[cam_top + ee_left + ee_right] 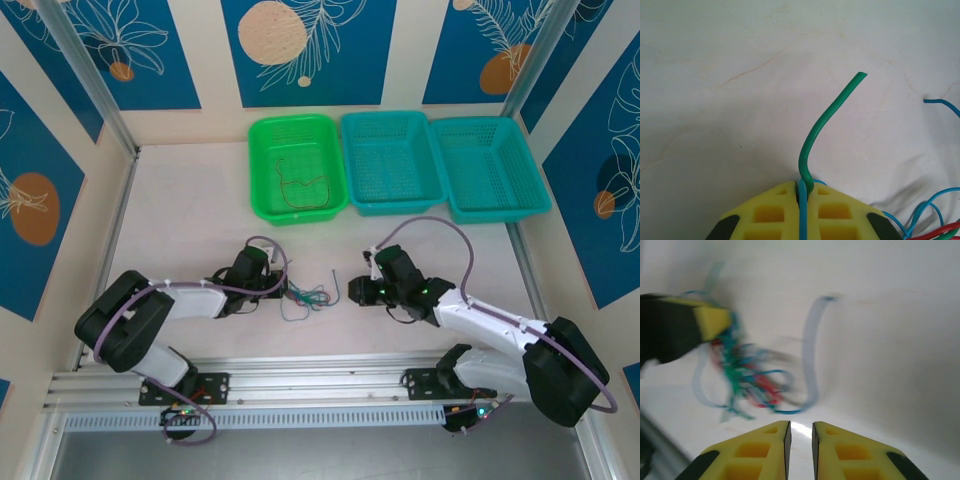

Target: Untangle the cables

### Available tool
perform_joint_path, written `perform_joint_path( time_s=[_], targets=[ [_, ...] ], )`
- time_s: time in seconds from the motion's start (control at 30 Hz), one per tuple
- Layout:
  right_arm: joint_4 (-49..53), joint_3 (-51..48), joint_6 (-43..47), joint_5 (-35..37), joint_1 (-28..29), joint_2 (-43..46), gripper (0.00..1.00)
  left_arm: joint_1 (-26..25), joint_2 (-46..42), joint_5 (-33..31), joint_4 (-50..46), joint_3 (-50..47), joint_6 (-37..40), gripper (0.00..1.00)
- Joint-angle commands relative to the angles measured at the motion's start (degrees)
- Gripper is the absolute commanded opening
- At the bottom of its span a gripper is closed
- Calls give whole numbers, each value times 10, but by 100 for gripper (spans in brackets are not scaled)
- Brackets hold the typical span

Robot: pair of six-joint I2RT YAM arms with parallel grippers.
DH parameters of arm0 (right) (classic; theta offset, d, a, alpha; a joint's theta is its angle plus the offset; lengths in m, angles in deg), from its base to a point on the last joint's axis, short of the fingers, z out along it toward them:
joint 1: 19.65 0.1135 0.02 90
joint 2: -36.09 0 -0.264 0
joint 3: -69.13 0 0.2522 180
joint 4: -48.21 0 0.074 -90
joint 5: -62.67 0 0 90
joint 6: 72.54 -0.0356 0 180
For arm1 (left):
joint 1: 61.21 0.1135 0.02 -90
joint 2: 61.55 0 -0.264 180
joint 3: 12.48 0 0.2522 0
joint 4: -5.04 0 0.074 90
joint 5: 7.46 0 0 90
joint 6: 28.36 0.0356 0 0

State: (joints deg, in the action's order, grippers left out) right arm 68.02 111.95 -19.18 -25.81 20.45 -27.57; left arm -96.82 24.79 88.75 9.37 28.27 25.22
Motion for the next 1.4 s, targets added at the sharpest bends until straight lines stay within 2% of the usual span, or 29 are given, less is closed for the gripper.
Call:
perform_joint_path(
  time_s=[0.0,0.13,0.37,0.5,0.67,0.87,0.97,1.1,1.23,1.37],
  targets=[
    [-31,43,94,-90,14,-35,21,8,32,-11,-18,0,16,0],
    [-17,85,125,-109,15,-119,22,6,34,-7,-16,0,16,0],
    [-77,88,164,-173,15,-197,28,7,25,-8,-25,1,21,0],
    [-86,79,160,-144,15,-221,28,7,22,-11,-30,-2,21,0],
    [-107,58,153,-118,14,-217,28,7,20,-9,-29,-1,21,0],
    [-143,6,140,-61,8,-161,30,6,17,-10,-29,-2,21,0],
    [-156,-6,145,-74,6,-150,33,6,17,-11,-29,-3,20,0],
    [-170,5,145,-118,9,-183,33,7,20,-10,-26,-3,19,0],
    [-190,15,134,-105,9,-220,30,7,17,-10,-27,-4,18,0],
    [-210,16,128,-107,7,-231,14,6,8,-16,-34,-8,20,0]
  ],
)
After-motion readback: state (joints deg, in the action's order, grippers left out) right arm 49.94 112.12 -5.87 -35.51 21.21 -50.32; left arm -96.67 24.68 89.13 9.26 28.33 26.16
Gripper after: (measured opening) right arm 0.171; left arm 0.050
